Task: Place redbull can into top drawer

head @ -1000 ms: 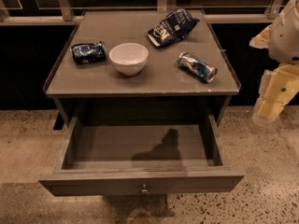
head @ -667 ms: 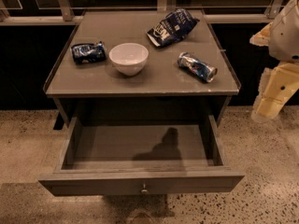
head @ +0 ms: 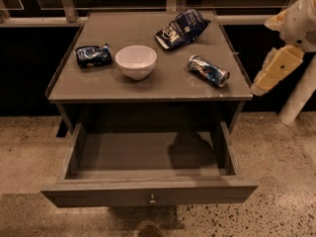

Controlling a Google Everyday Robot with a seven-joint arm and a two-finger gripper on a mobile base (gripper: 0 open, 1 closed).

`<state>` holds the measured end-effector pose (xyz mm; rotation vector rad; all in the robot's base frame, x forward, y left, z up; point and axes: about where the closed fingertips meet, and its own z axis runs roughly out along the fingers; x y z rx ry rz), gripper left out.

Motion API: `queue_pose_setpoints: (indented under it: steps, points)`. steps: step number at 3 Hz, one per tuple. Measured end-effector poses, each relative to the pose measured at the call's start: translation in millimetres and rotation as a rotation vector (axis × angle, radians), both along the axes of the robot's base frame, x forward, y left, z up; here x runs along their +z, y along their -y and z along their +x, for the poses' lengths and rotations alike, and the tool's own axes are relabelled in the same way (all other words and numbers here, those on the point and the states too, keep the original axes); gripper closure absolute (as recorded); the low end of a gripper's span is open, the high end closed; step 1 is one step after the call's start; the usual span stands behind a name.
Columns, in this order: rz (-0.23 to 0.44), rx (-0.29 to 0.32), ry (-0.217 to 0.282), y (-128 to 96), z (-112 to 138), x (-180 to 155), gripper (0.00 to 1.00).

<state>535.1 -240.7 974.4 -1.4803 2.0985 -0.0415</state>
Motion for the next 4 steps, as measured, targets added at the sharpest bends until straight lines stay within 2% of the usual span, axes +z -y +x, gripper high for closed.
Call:
queue_pose_setpoints:
  steps: [1,2,3,4]
  points:
    - [0.105,0.003,0.046,-0.1,47.0,-1.8,0.00]
    - [0.119,0.002,0.050,0.4,53.8,-2.4,0.00]
    - [0.146,-0.075,0.057,9.7,55.2,-16.1,0.00]
    - [0.172,-0.121,0.031,8.7,74.3,-46.0,0.00]
